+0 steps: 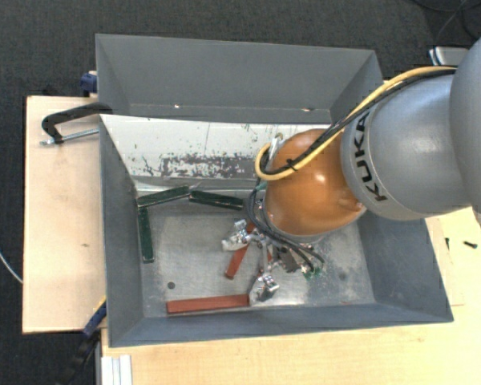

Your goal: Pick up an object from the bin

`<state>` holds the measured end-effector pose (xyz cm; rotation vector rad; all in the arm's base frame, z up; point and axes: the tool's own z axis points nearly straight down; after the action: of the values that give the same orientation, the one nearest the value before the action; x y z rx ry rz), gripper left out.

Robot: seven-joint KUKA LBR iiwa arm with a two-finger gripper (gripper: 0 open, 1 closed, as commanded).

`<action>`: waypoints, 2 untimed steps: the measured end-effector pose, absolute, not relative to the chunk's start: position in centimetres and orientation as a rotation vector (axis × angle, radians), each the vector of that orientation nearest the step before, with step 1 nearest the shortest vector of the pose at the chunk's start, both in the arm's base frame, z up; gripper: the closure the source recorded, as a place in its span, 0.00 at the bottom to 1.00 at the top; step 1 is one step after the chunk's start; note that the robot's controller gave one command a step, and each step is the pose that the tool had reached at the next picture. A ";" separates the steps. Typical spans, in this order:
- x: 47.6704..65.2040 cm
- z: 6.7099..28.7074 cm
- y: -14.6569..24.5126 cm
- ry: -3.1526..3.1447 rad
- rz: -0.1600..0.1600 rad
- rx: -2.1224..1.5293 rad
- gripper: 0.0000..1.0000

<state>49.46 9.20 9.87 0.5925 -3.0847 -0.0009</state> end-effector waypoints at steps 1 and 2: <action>54.0 7.7 4.8 -3.059 0.000 0.728 1.00; 54.0 7.7 4.8 -3.059 0.000 0.728 1.00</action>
Offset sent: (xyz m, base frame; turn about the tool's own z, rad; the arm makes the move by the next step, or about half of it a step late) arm 0.0000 0.0000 0.0000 0.0000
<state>53.96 4.81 7.68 0.7278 -3.0591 -0.0003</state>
